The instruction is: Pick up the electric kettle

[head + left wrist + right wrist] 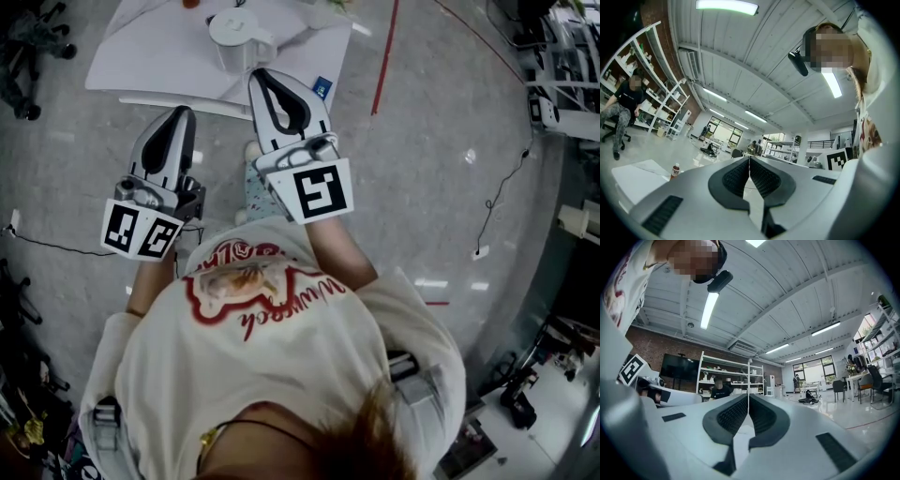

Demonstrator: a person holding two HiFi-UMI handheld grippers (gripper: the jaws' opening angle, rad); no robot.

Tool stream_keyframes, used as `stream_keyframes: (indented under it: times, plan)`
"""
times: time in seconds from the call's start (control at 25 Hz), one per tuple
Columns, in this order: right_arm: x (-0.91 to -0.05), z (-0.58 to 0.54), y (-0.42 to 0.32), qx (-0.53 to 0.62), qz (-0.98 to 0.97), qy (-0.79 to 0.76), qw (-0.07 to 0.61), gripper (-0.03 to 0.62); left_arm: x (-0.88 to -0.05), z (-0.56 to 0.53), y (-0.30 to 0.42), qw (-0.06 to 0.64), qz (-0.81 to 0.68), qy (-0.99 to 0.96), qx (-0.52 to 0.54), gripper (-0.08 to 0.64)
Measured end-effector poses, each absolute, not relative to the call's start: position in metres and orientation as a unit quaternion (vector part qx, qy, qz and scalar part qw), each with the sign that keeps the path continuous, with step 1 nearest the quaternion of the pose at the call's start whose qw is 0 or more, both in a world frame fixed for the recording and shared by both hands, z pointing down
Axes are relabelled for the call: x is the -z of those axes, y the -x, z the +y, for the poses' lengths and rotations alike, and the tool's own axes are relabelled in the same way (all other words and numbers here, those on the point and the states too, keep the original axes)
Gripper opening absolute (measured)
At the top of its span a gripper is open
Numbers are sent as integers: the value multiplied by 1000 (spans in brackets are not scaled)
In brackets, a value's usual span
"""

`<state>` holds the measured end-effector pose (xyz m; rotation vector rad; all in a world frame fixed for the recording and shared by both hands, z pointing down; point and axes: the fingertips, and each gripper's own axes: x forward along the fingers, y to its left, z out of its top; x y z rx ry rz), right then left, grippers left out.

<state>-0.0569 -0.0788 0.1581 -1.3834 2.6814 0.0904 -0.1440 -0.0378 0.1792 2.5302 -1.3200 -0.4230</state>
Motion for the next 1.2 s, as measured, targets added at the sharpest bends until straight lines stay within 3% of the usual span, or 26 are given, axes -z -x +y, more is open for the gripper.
stream_keyframes:
  times: [0.68, 1.2]
  plan:
    - [-155, -277, 7, -24, 905, 422, 57, 17, -165, -248, 68, 118, -459, -869, 141, 12]
    - [-172, -320, -2, -8, 887, 460, 46, 17, -181, -291, 64, 128, -431, -885, 123, 12]
